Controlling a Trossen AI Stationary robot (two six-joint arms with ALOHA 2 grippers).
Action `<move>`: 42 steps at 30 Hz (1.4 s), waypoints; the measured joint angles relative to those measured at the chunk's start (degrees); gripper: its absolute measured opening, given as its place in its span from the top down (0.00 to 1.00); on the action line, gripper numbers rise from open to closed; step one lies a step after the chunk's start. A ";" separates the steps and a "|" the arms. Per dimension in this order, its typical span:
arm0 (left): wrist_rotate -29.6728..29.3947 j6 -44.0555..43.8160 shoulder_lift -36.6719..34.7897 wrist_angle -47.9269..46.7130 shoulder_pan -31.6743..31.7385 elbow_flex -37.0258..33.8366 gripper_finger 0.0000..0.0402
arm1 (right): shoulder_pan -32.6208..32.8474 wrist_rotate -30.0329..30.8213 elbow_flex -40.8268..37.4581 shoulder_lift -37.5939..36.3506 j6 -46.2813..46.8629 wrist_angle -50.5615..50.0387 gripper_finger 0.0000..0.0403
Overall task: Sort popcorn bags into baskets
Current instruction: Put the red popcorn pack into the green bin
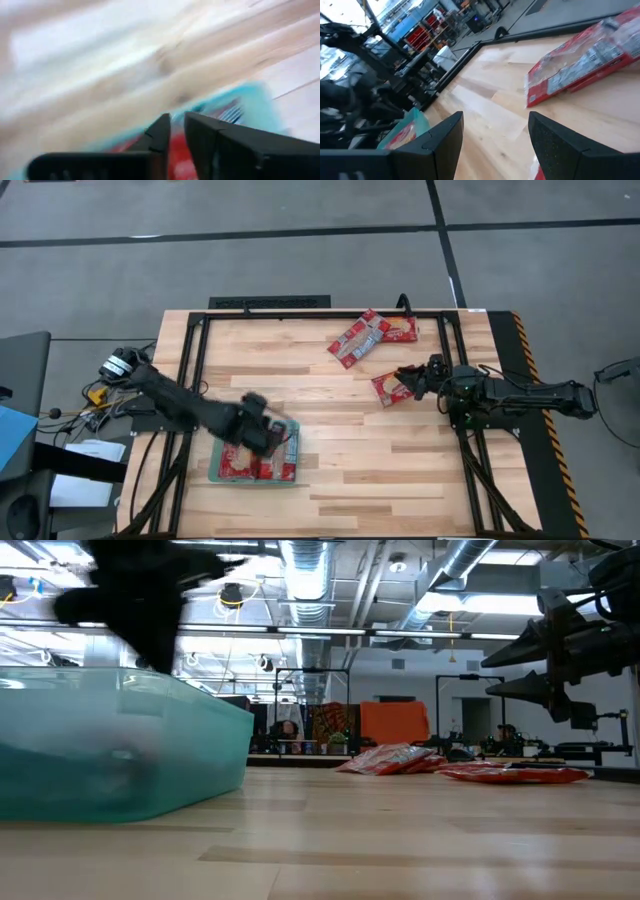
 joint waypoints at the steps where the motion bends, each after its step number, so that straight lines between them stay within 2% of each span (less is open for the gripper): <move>1: -0.31 6.30 -0.01 2.00 2.18 1.02 0.84 | 0.00 0.63 0.00 0.00 -0.13 0.07 0.38; 4: 1.10 24.37 -0.02 12.00 9.66 3.06 0.70 | -0.04 2.26 0.00 0.01 -0.44 0.28 0.38; 7: 5.47 39.04 0.08 24.22 18.18 3.12 0.53 | -0.03 2.62 0.00 0.00 -1.87 0.33 0.38; 10: 8.30 48.63 0.08 32.10 26.84 3.13 0.37 | -0.04 2.67 0.00 0.00 -2.77 0.35 0.38; 13: 12.02 53.96 0.73 38.03 35.62 3.11 0.26 | -0.04 2.68 0.00 0.00 -2.88 0.35 0.38; 17: 19.31 58.22 3.77 45.24 44.29 3.11 0.20 | -0.04 2.77 0.00 0.01 -2.96 0.35 0.38; 23: 27.43 61.20 12.20 52.97 49.89 5.42 0.20 | -0.62 4.35 0.00 0.43 -3.11 0.53 0.38; 27: 31.48 65.19 20.43 52.82 50.95 13.24 0.21 | -2.13 4.34 0.00 0.75 -4.02 0.51 0.38; 30: 34.16 67.50 27.21 48.46 51.09 21.77 0.21 | -3.09 4.01 0.00 0.76 -3.20 0.44 0.38; 37: 35.22 76.76 42.98 29.06 51.29 44.59 0.21 | -4.61 3.92 0.00 0.74 -1.67 0.46 0.38; 42: 38.27 77.49 52.22 18.85 51.51 56.41 0.21 | -4.70 3.90 0.02 0.74 0.01 0.44 0.38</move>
